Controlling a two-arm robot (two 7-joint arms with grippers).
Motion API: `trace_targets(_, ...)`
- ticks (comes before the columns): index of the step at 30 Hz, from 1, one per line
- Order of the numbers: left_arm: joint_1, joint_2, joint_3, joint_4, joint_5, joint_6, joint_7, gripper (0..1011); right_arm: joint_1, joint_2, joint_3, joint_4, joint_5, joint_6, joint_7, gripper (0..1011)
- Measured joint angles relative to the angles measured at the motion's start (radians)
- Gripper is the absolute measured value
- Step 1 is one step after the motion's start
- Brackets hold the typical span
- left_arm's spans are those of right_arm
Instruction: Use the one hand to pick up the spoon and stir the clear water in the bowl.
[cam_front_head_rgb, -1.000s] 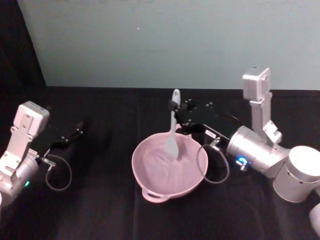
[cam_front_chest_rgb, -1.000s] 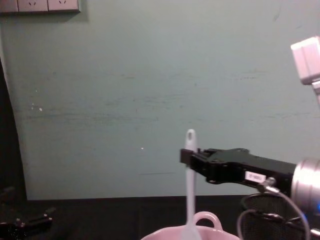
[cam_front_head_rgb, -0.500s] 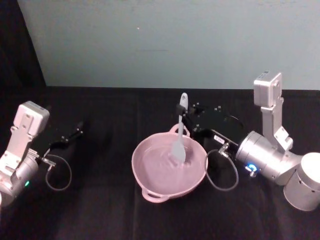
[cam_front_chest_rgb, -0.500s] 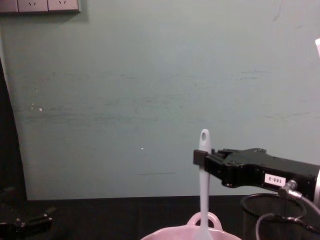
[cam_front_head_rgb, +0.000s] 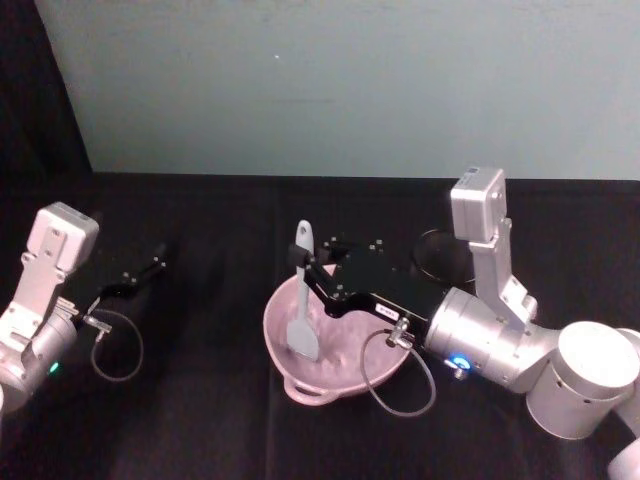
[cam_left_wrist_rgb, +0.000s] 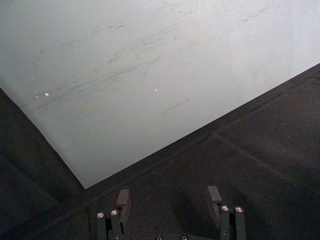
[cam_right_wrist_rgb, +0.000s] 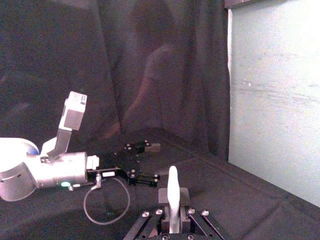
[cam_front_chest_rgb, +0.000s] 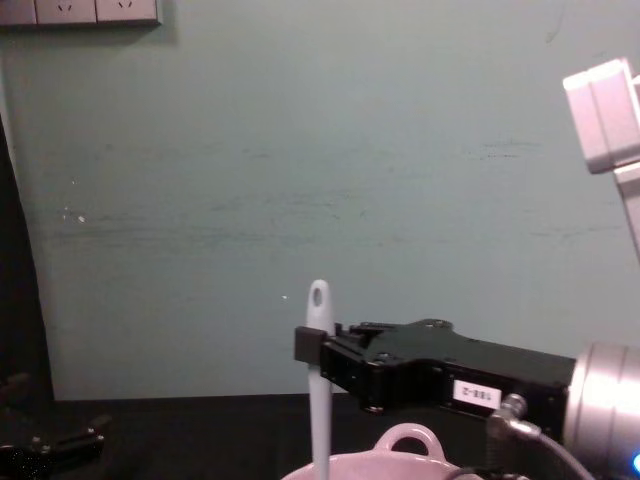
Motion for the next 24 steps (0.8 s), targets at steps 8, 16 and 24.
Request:
trace_targets(8,0.000,0.000,0.000,0.000,0.000,0.000,0.000,1005,0.041,-0.037,-0.016,0.055,0.003,-0.013,-0.002,113)
trace_targets(16,0.000,0.000,0.000,0.000,0.000,0.000,0.000,1005,0.076,-0.058,0.004,0.127,-0.005,-0.032,-0.031,113)
trace_targets(24,0.000,0.000,0.000,0.000,0.000,0.000,0.000,1005,0.077,-0.043,0.060,0.154,-0.005,-0.040,-0.062,113)
